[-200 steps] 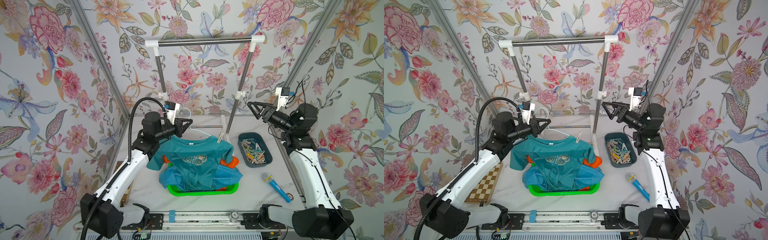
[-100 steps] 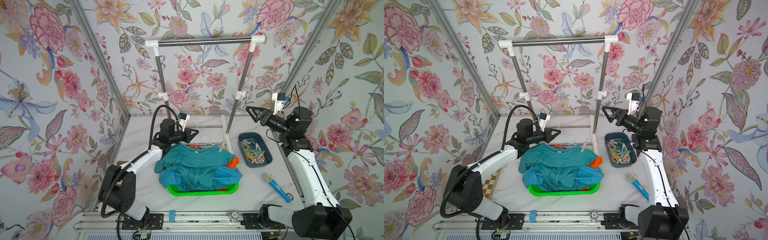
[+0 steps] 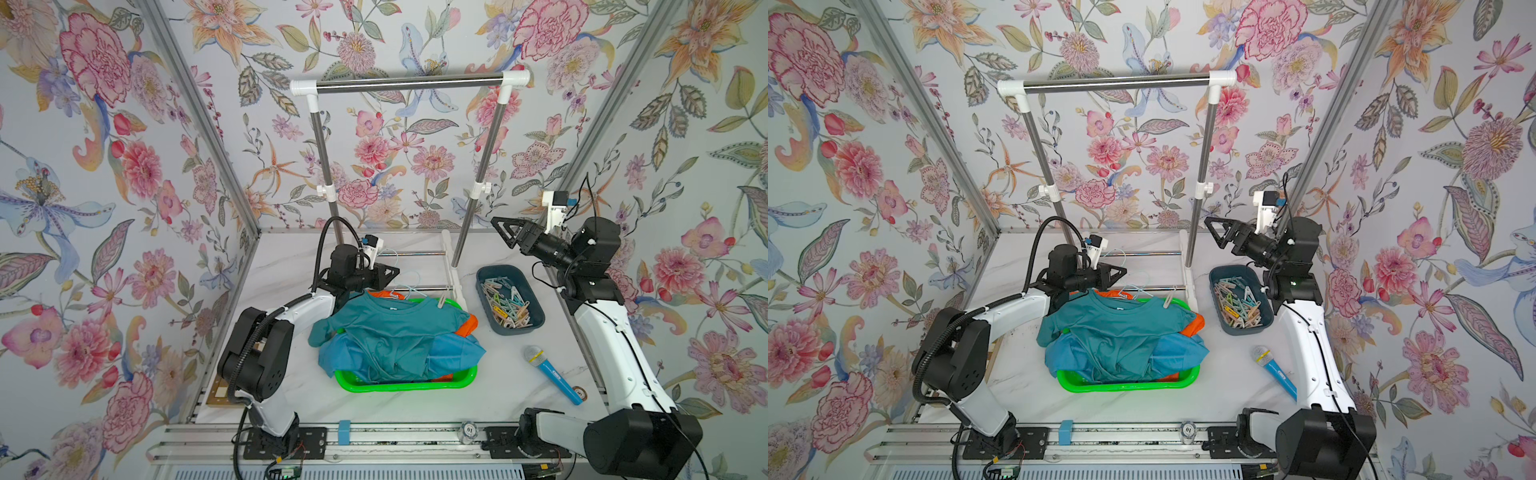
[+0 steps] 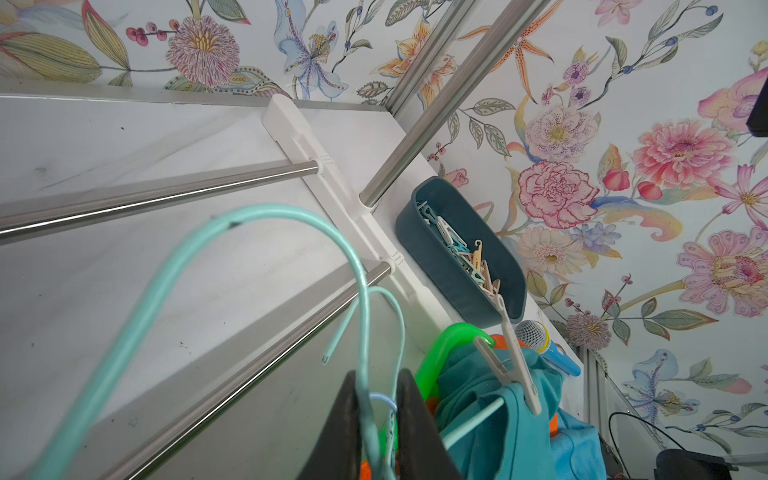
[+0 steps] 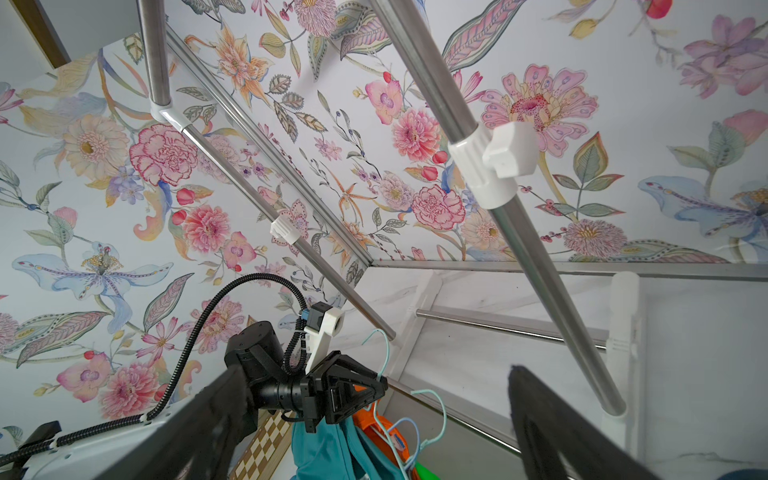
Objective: Use clothespins to secure the t-shirt on both sides of the hanger
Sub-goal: Place the hanger in the basket.
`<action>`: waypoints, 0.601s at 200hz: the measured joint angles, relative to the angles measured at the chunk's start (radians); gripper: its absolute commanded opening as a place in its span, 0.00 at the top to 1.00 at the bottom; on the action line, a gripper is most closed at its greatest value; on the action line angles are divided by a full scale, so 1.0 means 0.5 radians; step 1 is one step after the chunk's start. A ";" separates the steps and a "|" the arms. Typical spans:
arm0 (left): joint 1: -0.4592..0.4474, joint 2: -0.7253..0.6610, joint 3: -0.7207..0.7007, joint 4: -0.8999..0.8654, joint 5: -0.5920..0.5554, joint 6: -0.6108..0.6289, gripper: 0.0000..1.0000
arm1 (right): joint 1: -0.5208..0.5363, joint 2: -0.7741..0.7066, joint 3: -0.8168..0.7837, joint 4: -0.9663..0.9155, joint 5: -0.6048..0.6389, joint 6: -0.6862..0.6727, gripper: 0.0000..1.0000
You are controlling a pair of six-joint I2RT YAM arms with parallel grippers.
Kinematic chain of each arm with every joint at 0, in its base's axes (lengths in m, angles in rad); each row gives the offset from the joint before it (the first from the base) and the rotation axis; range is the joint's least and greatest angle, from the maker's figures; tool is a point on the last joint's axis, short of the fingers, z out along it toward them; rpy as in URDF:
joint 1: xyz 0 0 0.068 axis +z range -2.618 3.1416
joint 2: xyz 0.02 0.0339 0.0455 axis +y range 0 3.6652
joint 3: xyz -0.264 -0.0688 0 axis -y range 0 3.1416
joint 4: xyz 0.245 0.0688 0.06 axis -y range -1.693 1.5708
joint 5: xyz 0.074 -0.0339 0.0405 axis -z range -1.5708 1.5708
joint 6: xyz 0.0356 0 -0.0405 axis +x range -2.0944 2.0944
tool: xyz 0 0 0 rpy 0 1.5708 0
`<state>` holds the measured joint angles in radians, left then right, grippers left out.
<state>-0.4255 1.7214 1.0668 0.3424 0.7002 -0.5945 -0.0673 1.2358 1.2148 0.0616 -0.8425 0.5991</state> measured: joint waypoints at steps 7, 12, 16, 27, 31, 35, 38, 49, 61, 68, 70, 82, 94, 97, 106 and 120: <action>0.002 0.008 0.000 0.007 0.001 -0.004 0.54 | -0.004 0.000 -0.002 -0.023 0.024 -0.010 0.01; 0.005 0.013 0.000 0.008 0.002 -0.007 0.51 | -0.010 0.000 -0.004 -0.042 0.037 -0.019 0.01; 0.007 0.014 -0.001 0.007 0.005 0.007 0.49 | -0.014 0.000 -0.005 -0.057 0.051 -0.028 0.01; 0.014 0.014 -0.009 0.007 0.003 -0.002 0.46 | -0.027 0.000 -0.011 -0.116 0.111 -0.056 0.01; 0.018 0.014 -0.011 0.008 0.005 0.003 0.44 | -0.031 0.000 -0.012 -0.139 0.135 -0.067 0.01; 0.021 0.014 -0.013 0.008 0.005 0.007 0.43 | -0.037 0.000 -0.015 -0.168 0.159 -0.082 0.01; 0.023 0.014 -0.014 0.008 0.005 0.005 0.42 | -0.040 0.000 -0.017 -0.186 0.179 -0.089 0.01; 0.035 0.009 -0.029 0.008 0.005 0.011 0.37 | -0.050 0.000 -0.026 -0.267 0.257 -0.130 0.01; 0.055 -0.007 -0.052 0.004 0.005 0.009 0.30 | -0.052 0.000 -0.028 -0.378 0.359 -0.184 0.01; 0.071 -0.027 -0.067 -0.005 0.004 0.022 0.05 | -0.052 0.000 -0.027 -0.442 0.417 -0.219 0.01; 0.076 -0.033 -0.070 -0.010 0.004 0.016 0.02 | -0.052 0.000 -0.027 -0.460 0.437 -0.231 0.00; 0.104 -0.082 -0.083 -0.039 -0.002 0.033 0.00 | -0.050 0.000 -0.026 -0.573 0.549 -0.301 0.03; 0.131 -0.160 -0.092 -0.087 -0.018 0.057 0.00 | -0.036 0.000 -0.025 -0.699 0.687 -0.370 0.05; 0.137 -0.185 -0.093 -0.102 -0.022 0.066 0.00 | -0.031 0.000 -0.025 -0.726 0.724 -0.394 0.06; 0.153 -0.264 -0.097 -0.142 -0.056 0.095 0.00 | -0.006 0.001 -0.025 -0.813 0.845 -0.441 0.09; 0.172 -0.415 -0.097 -0.199 -0.114 0.145 0.00 | 0.049 0.002 -0.025 -0.944 1.039 -0.520 0.13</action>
<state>-0.3397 1.5139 1.0183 0.2428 0.6434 -0.5220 -0.0429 1.2369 1.2022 -0.4103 -0.3229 0.3389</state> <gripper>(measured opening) 0.995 0.902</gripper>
